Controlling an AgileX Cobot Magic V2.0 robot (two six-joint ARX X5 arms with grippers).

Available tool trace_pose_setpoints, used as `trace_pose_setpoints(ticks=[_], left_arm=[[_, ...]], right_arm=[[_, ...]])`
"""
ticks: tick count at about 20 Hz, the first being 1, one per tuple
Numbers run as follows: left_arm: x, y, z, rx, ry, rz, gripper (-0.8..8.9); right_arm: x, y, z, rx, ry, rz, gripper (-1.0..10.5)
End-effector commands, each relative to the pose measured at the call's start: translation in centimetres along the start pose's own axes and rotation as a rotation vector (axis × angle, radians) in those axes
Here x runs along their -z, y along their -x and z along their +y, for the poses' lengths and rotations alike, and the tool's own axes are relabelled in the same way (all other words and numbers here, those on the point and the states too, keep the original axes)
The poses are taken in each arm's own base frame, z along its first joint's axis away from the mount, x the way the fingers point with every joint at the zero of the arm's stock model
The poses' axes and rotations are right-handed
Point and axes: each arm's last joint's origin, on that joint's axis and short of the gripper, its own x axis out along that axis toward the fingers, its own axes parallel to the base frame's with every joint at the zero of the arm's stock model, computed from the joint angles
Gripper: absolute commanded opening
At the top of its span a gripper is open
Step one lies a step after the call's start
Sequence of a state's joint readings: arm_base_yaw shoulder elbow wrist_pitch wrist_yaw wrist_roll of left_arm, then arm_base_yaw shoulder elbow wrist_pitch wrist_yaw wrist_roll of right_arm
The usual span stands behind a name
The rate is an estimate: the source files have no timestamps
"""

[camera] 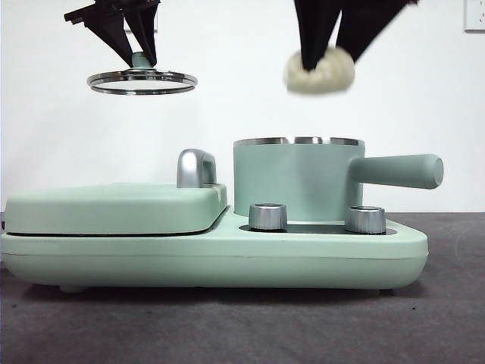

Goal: Put the buns in a small steamer

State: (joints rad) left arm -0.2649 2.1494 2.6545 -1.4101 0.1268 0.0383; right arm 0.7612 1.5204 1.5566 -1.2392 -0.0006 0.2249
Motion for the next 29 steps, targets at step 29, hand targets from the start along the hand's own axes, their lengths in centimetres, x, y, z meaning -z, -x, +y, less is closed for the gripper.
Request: trace_pose_setpoints(ticks=[29], left_arm=[[-0.5, 0.7, -0.8, 0.015, -0.016, -0.051, 0.79]], right_arm=[[-11.5, -6.5, -7.9, 0.143, -0.025, 0.074, 3.6]])
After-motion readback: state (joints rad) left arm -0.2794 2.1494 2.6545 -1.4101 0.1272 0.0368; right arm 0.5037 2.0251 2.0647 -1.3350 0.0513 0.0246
